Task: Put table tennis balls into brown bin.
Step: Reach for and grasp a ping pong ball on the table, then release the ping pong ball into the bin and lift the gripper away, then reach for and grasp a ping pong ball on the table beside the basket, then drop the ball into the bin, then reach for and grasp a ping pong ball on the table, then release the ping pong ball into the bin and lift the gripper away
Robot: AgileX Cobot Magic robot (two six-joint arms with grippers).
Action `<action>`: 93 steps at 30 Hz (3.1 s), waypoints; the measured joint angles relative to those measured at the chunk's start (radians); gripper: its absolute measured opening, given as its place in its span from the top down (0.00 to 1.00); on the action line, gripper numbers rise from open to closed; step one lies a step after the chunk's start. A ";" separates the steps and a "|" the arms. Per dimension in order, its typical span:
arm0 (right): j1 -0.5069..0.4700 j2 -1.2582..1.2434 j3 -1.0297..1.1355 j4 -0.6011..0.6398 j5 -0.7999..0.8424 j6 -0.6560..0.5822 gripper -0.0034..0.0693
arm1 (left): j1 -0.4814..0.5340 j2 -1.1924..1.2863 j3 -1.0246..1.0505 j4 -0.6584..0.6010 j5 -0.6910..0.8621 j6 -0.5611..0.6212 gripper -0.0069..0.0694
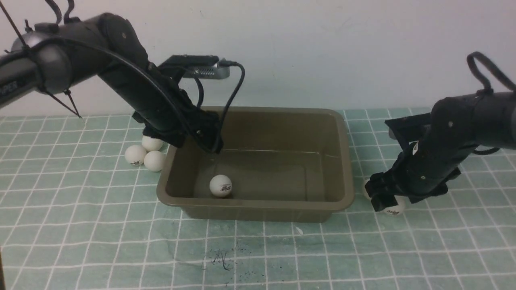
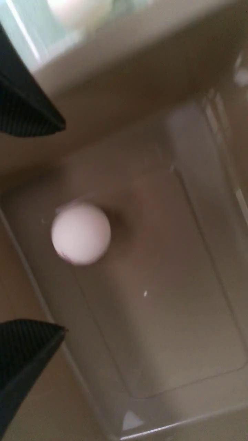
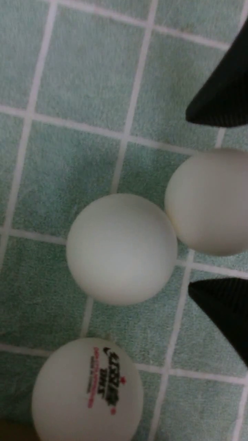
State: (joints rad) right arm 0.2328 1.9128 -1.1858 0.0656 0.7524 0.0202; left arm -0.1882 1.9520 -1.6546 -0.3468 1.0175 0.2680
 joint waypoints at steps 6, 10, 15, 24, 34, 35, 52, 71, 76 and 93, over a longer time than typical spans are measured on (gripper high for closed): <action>-0.001 -0.029 -0.008 -0.015 0.126 -0.007 0.45 | 0.157 -0.025 -0.142 0.200 0.137 -0.149 0.70; 0.000 -0.174 -0.023 0.063 0.168 -0.007 0.45 | 0.265 -0.007 -0.147 0.230 0.167 -0.138 0.89; 0.066 -0.314 -0.051 0.297 0.024 -0.112 0.45 | 0.282 0.075 -0.147 0.180 0.175 -0.010 0.88; 0.118 -0.131 -0.293 0.379 0.063 -0.211 0.27 | 0.256 0.228 -0.147 0.111 -0.021 0.051 0.34; 0.117 -0.206 -0.394 0.020 0.219 -0.051 0.31 | 0.239 0.315 -0.157 0.126 -0.051 -0.010 0.43; 0.111 -0.226 -0.393 -0.058 0.255 -0.012 0.43 | 0.239 0.315 -0.172 0.145 -0.027 -0.030 0.49; -0.054 -0.072 -0.090 0.148 0.028 -0.037 0.47 | 0.029 0.185 -0.377 -0.048 0.209 0.082 0.46; -0.054 0.006 -0.224 0.164 0.204 -0.062 0.47 | 0.094 0.146 -0.442 0.235 0.211 -0.094 0.89; -0.019 -0.113 -0.288 0.237 0.209 -0.072 0.47 | 0.207 0.187 -0.442 0.230 0.214 -0.093 0.89; 0.105 -0.103 -0.308 0.199 0.122 -0.136 0.08 | 0.201 0.466 -0.441 0.123 0.023 -0.007 0.16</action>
State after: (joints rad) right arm 0.3375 1.8099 -1.4935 0.2650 0.8746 -0.1162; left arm 0.0125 2.4183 -2.0957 -0.2233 1.0404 0.2612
